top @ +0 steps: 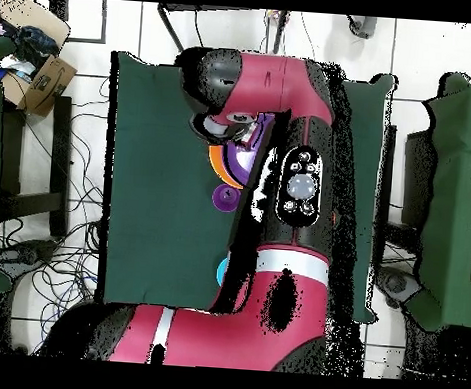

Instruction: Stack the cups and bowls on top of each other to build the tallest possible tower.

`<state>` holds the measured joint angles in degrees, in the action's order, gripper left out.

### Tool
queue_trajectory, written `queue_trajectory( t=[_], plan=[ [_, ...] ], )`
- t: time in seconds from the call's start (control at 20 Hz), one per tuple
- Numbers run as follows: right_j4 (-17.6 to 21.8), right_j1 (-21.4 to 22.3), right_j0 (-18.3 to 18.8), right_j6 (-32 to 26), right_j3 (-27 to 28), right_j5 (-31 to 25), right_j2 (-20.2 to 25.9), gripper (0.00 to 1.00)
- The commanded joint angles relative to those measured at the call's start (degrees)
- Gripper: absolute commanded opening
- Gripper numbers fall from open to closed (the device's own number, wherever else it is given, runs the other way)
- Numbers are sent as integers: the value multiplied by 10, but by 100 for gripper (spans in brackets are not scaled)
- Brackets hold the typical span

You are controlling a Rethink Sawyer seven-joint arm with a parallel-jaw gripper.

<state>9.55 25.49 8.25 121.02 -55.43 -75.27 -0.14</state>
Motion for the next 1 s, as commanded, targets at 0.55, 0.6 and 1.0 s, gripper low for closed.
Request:
queue_trajectory(
  t=[0.55, 0.6, 1.0],
  plan=[
    [33, -10, 5, -135, -12, -38, 63, 100],
    [33, -11, 5, -135, -10, -40, 64, 100],
    [28, 4, 2, -129, -25, -36, 66, 100]
  ],
)
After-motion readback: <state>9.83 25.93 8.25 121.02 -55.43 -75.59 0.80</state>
